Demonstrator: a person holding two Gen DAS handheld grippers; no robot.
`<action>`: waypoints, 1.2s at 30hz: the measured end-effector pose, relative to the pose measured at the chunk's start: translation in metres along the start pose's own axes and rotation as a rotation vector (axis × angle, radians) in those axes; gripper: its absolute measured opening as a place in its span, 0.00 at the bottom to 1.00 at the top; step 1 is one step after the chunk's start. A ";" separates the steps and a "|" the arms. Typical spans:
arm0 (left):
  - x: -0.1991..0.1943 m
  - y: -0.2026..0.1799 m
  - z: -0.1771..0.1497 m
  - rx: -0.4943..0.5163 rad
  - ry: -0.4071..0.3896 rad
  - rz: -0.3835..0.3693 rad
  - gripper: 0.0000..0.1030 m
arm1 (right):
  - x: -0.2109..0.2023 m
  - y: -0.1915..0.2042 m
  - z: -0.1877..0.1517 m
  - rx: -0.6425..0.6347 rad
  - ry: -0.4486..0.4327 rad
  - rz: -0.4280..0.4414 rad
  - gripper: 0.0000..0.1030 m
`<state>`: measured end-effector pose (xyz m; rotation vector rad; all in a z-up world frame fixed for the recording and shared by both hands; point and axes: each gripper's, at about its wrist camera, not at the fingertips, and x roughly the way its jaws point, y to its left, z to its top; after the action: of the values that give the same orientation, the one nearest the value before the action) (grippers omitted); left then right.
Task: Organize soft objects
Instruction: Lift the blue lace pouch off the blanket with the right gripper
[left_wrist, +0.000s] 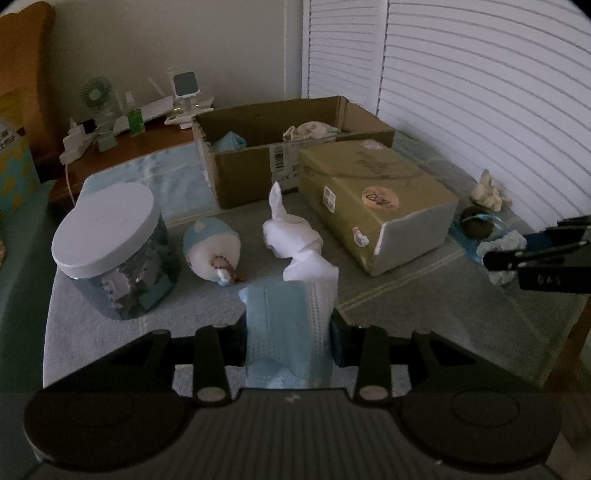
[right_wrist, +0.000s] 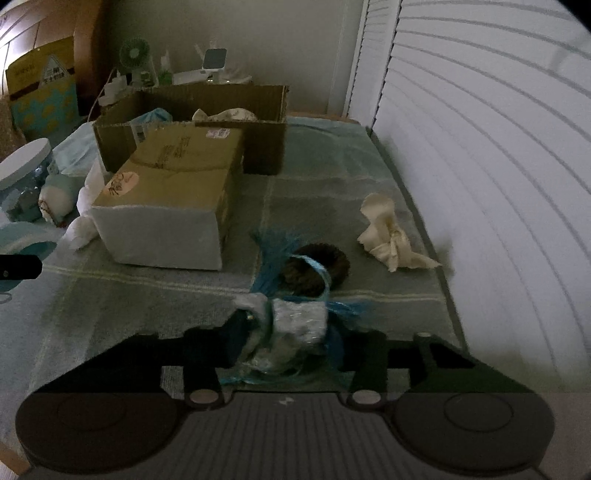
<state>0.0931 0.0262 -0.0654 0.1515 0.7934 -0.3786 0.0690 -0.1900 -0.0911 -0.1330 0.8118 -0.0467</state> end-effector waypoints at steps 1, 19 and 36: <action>0.000 0.000 0.001 0.001 0.000 -0.006 0.37 | -0.002 -0.001 0.001 -0.002 -0.003 0.004 0.42; -0.019 0.001 -0.001 0.053 -0.025 -0.040 0.37 | -0.033 -0.003 0.015 -0.039 -0.020 0.038 0.53; -0.011 -0.004 -0.003 0.051 0.002 -0.067 0.37 | 0.006 0.009 0.000 -0.252 0.012 -0.023 0.62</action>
<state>0.0832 0.0267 -0.0595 0.1729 0.7926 -0.4620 0.0726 -0.1819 -0.0968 -0.3804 0.8262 0.0334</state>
